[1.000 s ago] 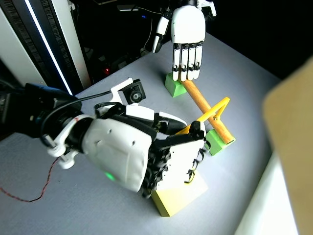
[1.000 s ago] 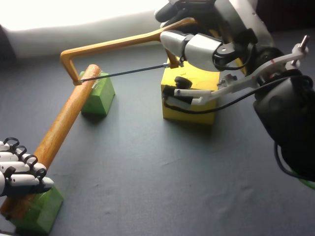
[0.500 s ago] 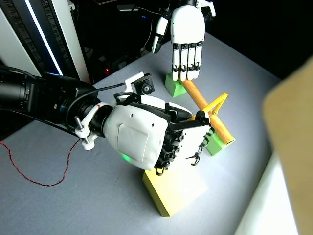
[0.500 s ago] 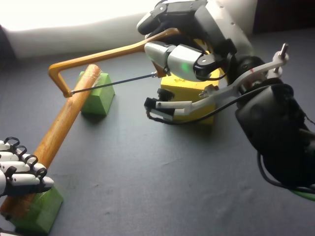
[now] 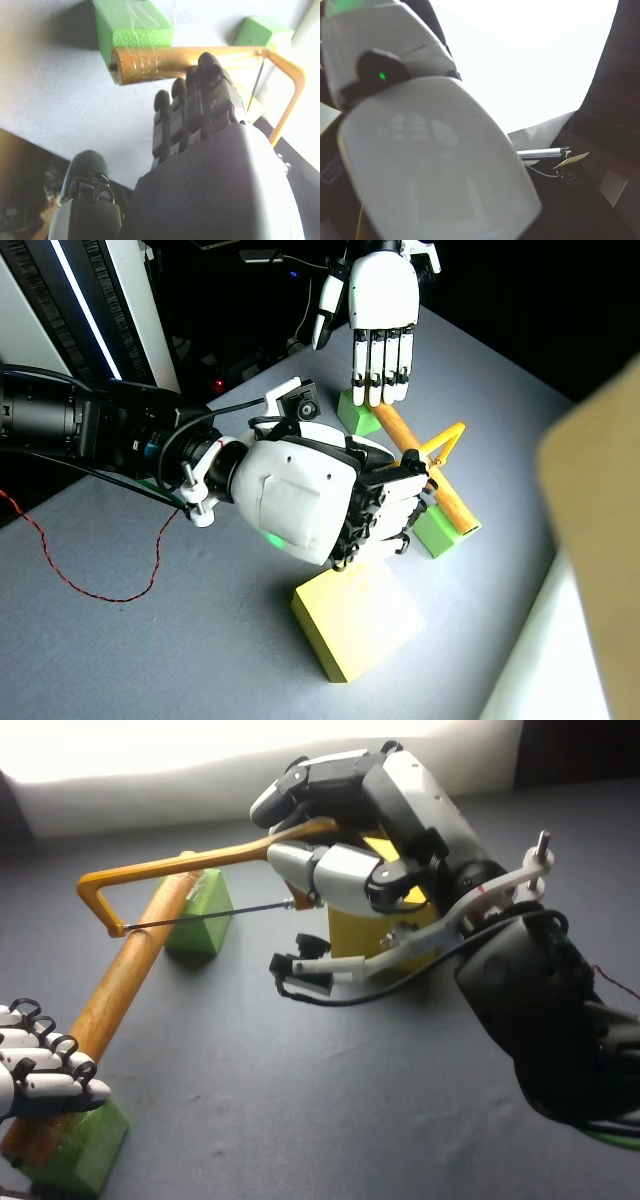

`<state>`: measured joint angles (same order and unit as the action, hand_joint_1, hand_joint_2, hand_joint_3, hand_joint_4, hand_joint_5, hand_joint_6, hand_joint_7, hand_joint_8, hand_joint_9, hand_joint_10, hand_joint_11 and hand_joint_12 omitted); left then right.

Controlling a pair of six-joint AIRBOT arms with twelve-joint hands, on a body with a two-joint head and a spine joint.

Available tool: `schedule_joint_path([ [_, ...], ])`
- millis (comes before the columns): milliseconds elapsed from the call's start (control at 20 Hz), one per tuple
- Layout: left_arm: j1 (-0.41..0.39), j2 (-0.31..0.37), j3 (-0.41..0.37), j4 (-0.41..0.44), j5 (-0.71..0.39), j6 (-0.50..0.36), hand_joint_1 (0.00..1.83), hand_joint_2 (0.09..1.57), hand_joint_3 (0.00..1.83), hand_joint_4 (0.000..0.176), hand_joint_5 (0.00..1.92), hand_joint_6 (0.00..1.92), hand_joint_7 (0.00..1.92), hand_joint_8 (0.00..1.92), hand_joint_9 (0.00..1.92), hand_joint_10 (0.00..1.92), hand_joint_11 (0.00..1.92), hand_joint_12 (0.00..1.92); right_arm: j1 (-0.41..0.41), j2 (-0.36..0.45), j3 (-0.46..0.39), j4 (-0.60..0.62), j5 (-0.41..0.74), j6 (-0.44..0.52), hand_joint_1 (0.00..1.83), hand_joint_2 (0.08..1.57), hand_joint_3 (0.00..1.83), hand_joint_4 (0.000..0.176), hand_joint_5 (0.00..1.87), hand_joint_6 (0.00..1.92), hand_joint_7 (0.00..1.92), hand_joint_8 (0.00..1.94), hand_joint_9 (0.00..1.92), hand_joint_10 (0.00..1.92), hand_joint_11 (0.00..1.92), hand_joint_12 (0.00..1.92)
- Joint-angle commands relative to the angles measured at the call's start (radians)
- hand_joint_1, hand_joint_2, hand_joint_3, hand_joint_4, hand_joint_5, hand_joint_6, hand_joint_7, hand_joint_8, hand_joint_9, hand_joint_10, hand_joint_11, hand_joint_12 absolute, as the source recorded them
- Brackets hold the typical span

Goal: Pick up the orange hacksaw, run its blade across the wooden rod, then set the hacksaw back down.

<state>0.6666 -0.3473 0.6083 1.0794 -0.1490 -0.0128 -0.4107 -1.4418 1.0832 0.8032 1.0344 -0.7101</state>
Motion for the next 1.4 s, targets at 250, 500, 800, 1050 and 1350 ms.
schedule_joint_path([
  [250, -0.006, -0.008, -0.018, -0.009, -0.021, -0.003, 0.09, 1.23, 0.00, 0.000, 0.21, 0.00, 0.20, 0.00, 0.18, 0.00, 0.00, 0.46, -0.009, -0.020, -0.022, -0.005, 0.083, -0.034, 1.38, 1.09, 0.00, 0.000, 0.98, 0.77, 1.08, 0.86, 0.98, 1.26, 0.74, 1.50],
  [500, -0.006, -0.007, -0.022, -0.009, -0.021, -0.003, 0.14, 1.22, 0.00, 0.000, 0.22, 0.00, 0.20, 0.00, 0.18, 0.00, 0.00, 0.47, -0.013, -0.069, -0.014, 0.035, 0.076, -0.050, 1.39, 1.08, 0.00, 0.000, 1.01, 0.72, 1.08, 0.85, 0.99, 1.25, 0.77, 1.49],
  [800, -0.006, -0.008, -0.021, -0.009, -0.021, -0.003, 0.16, 1.21, 0.00, 0.000, 0.22, 0.00, 0.21, 0.00, 0.19, 0.00, 0.00, 0.49, -0.010, -0.146, 0.042, 0.039, 0.057, -0.048, 1.39, 1.08, 0.00, 0.000, 1.00, 0.73, 1.08, 0.86, 0.99, 1.25, 0.78, 1.48],
  [1050, -0.008, -0.009, -0.020, -0.009, -0.018, -0.003, 0.14, 1.22, 0.00, 0.000, 0.23, 0.00, 0.21, 0.00, 0.19, 0.00, 0.00, 0.42, -0.008, -0.209, 0.089, 0.048, 0.057, -0.048, 1.39, 1.08, 0.00, 0.000, 1.01, 0.72, 1.09, 0.85, 1.00, 1.23, 0.80, 1.46],
  [1350, -0.010, -0.010, -0.021, -0.009, -0.018, -0.003, 0.14, 1.22, 0.00, 0.000, 0.24, 0.00, 0.24, 0.00, 0.22, 0.01, 0.00, 0.50, 0.006, -0.263, 0.127, 0.066, 0.061, -0.050, 1.38, 1.09, 0.00, 0.000, 1.02, 0.71, 1.06, 0.88, 0.97, 1.27, 0.74, 1.54],
])
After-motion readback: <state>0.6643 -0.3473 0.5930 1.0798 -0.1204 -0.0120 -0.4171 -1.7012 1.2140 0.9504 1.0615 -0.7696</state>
